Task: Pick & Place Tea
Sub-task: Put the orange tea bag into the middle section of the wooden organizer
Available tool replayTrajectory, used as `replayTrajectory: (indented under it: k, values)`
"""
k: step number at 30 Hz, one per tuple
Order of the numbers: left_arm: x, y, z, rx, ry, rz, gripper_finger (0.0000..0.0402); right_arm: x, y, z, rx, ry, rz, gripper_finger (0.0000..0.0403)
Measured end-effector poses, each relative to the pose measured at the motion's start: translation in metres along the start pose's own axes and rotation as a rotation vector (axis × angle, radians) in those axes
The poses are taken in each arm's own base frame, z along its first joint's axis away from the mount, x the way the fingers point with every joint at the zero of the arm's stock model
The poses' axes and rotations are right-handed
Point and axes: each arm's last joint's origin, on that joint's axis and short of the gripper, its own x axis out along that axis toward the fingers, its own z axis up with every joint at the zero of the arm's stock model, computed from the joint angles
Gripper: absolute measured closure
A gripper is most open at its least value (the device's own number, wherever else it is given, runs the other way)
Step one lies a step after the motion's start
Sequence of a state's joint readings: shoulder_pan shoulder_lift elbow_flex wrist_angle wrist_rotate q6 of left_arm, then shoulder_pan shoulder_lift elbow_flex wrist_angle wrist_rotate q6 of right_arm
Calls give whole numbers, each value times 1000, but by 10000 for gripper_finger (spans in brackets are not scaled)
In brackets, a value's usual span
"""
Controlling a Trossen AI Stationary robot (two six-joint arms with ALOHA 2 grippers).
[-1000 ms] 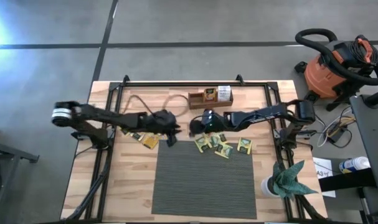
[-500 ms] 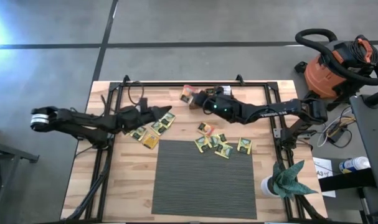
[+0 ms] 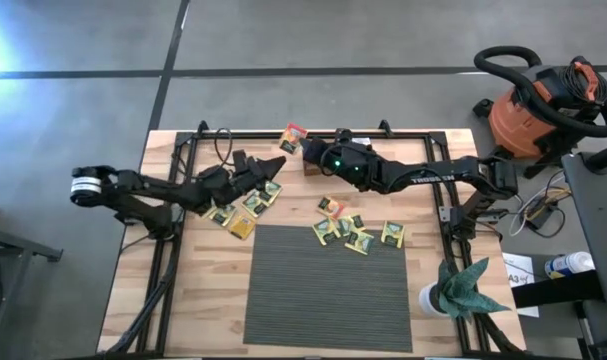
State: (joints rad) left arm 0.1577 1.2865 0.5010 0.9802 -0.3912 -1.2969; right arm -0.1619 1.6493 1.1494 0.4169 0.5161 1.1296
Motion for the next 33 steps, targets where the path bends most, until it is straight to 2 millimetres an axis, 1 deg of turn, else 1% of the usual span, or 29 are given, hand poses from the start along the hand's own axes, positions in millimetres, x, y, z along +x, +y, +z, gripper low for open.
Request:
replayTrajectory:
  k: [6,9,17,23,33]
  values:
    - [5,-15,6,59,-41,-51,298,0,0,0,-9,4,-10,394]
    - [6,-19,9,84,-63,-60,298,0,0,0,13,4,-10,394]
    - [5,-12,8,77,-52,-26,298,0,1,1,11,-4,-8,394]
    - [5,-12,8,79,-52,-20,298,0,3,2,20,-13,5,394]
    - [9,-9,15,82,-86,-2,298,-1,5,3,35,-15,25,394]
